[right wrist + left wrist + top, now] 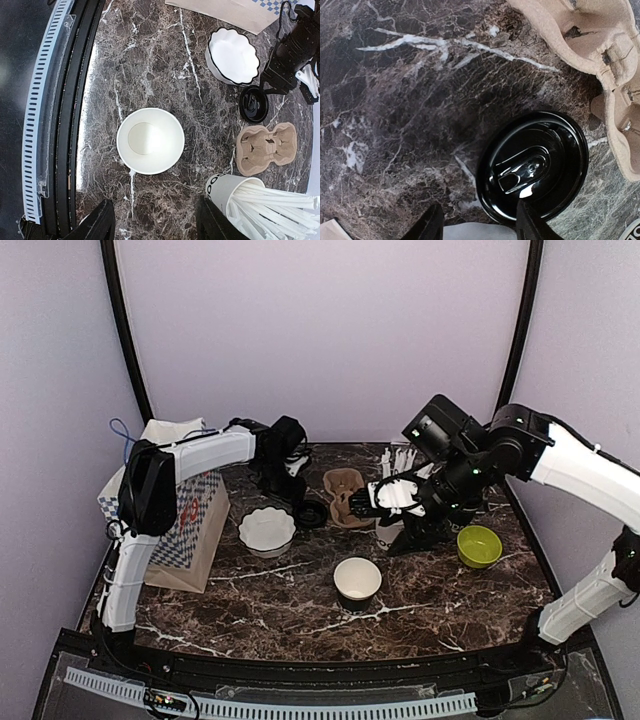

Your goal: Pack the takeout coffee

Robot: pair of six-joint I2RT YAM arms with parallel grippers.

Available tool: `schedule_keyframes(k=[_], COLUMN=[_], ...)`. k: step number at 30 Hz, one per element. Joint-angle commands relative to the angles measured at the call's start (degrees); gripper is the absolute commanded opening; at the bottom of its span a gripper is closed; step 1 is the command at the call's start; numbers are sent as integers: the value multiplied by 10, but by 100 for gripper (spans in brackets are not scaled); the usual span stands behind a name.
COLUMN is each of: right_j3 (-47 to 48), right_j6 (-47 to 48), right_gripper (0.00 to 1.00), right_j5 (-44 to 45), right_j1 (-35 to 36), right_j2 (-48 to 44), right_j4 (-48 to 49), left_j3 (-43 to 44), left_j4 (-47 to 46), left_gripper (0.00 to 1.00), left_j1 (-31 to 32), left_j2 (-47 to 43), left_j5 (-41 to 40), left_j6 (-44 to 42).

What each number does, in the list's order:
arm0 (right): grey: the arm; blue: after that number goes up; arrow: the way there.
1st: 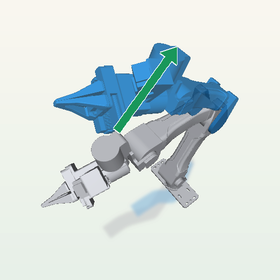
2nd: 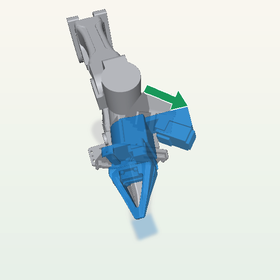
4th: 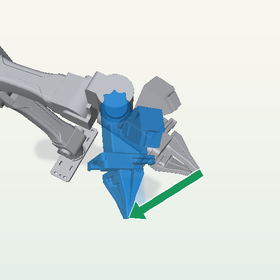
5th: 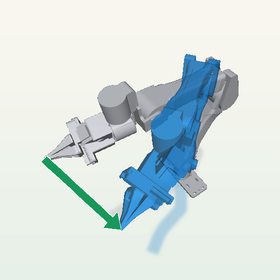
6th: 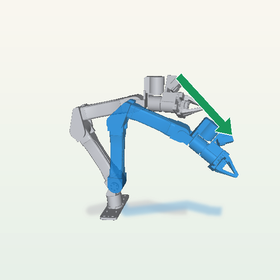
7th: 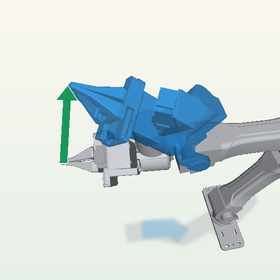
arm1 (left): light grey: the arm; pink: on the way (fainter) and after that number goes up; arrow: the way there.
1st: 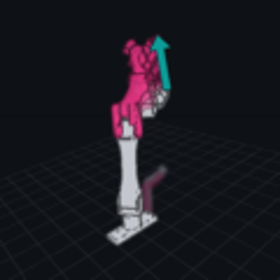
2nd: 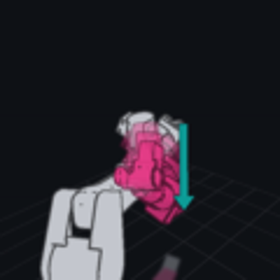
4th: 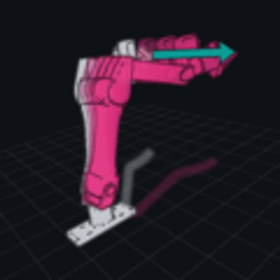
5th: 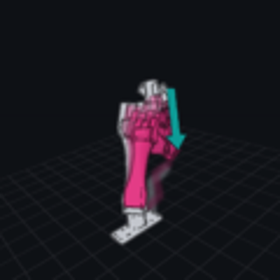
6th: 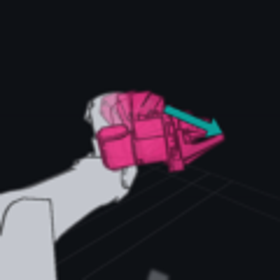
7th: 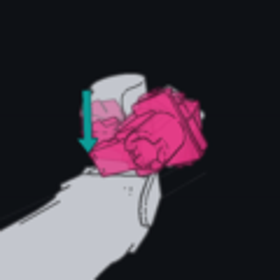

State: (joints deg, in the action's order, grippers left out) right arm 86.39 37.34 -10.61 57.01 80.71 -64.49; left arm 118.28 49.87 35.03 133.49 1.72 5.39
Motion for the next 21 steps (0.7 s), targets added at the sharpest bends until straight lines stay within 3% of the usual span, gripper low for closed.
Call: schedule_keyframes(k=[1, 10, 17, 21], right_j3=[-2, -12, -17, -13], right_j6=[-8, -10, -11, -11], right_gripper=[55, 56, 56, 56], right_j5=[-3, -1, 9, 22], right_j1=[-6, -7, -10, -12], right_j2=[-12, -8, -14, -15], right_j4=[12, 18, 22, 26], left_j3=[27, 85, 88, 94], left_j4=[23, 36, 35, 40], left_gripper=[52, 49, 25, 17], left_j1=[1, 1, 1, 1], left_j2=[18, 67, 66, 55], left_j5=[13, 1, 3, 2], left_j6=[6, 12, 14, 11])
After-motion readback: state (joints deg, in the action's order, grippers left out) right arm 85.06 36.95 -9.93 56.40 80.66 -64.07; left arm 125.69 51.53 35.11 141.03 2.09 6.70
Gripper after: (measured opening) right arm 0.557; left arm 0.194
